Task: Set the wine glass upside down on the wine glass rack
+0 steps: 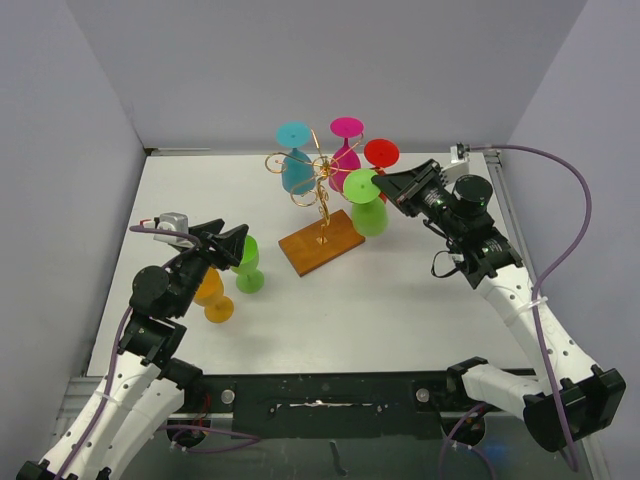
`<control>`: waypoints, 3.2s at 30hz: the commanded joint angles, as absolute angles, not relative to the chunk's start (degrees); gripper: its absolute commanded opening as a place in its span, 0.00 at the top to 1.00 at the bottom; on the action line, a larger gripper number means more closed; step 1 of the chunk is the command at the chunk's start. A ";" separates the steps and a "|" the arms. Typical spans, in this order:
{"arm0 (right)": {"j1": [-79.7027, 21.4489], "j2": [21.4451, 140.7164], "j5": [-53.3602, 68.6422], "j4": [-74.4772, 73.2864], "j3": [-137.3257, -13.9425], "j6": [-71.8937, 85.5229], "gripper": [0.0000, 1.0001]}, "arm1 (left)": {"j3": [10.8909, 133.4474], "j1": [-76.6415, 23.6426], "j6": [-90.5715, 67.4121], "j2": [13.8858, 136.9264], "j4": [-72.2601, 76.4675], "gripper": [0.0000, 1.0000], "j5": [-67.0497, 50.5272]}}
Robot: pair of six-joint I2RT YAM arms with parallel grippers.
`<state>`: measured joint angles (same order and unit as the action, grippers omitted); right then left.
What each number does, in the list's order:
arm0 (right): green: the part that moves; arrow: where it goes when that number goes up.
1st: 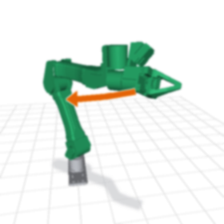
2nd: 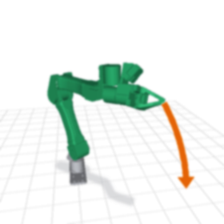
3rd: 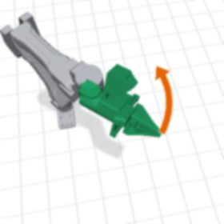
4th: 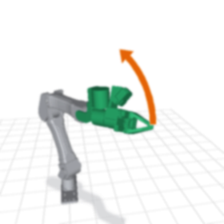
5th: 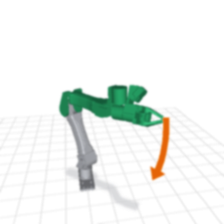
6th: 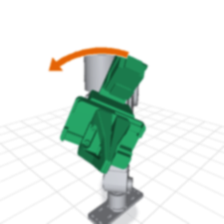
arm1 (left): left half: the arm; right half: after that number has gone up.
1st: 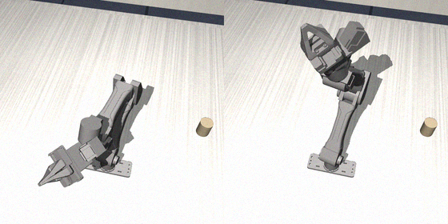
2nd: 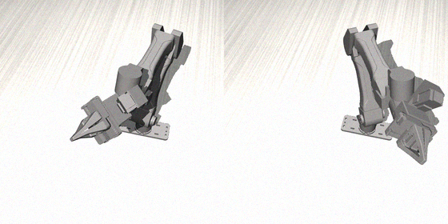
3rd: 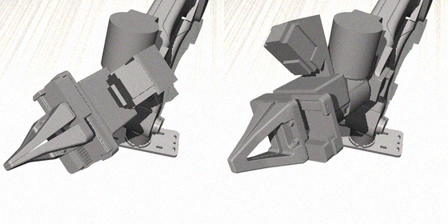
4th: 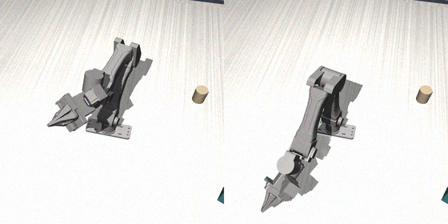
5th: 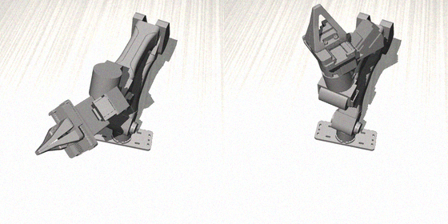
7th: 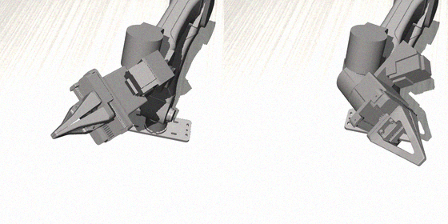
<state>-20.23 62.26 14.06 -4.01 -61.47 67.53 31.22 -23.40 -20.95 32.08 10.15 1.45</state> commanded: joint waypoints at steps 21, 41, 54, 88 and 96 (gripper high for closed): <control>-19.90 63.71 10.78 0.36 -61.61 68.73 0.93 | 31.92 -22.94 -20.96 31.77 12.57 0.39 1.49; -19.88 63.50 10.11 -1.00 -61.52 68.39 0.58 | 32.16 -23.02 -20.83 32.87 12.66 0.39 -0.33; -19.82 55.04 0.70 -10.61 -61.38 59.56 0.26 | 37.31 -23.05 -19.85 40.66 2.99 0.37 -2.29; -19.37 45.89 -15.74 -15.58 -61.28 41.53 0.24 | 56.89 -23.20 -23.13 71.06 -25.81 0.84 2.28; -19.39 45.66 -15.35 -15.47 -61.00 41.95 0.24 | 56.66 -23.20 -22.06 68.29 -24.91 0.97 3.28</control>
